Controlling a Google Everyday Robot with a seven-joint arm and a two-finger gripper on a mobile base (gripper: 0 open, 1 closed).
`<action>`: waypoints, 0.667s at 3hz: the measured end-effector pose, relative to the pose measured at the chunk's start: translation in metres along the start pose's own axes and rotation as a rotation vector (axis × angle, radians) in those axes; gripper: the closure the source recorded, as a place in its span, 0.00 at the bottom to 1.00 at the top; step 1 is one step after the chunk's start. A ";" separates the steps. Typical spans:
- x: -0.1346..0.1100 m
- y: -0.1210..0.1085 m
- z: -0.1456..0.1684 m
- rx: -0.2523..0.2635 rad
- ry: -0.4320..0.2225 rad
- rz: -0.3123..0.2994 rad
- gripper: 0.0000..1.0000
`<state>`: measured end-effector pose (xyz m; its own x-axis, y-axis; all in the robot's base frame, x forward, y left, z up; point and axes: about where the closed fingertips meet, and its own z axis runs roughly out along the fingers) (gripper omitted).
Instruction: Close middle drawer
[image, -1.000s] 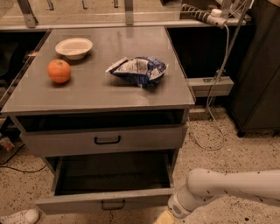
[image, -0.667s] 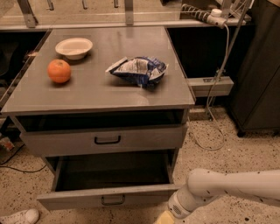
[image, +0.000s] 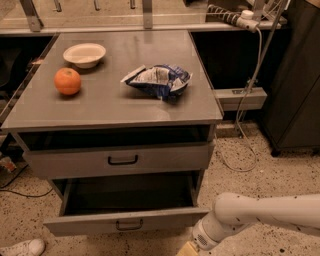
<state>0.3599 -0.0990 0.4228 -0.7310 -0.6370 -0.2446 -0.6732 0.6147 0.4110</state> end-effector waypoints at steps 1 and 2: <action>0.000 0.000 0.000 0.000 0.000 0.000 0.65; 0.000 0.000 0.000 0.000 0.000 0.000 0.89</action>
Offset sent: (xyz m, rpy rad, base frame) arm 0.0000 0.0000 0.0000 0.0000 0.0000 0.0000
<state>0.3599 -0.0990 0.4228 -0.7310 -0.6371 -0.2445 -0.6732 0.6146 0.4111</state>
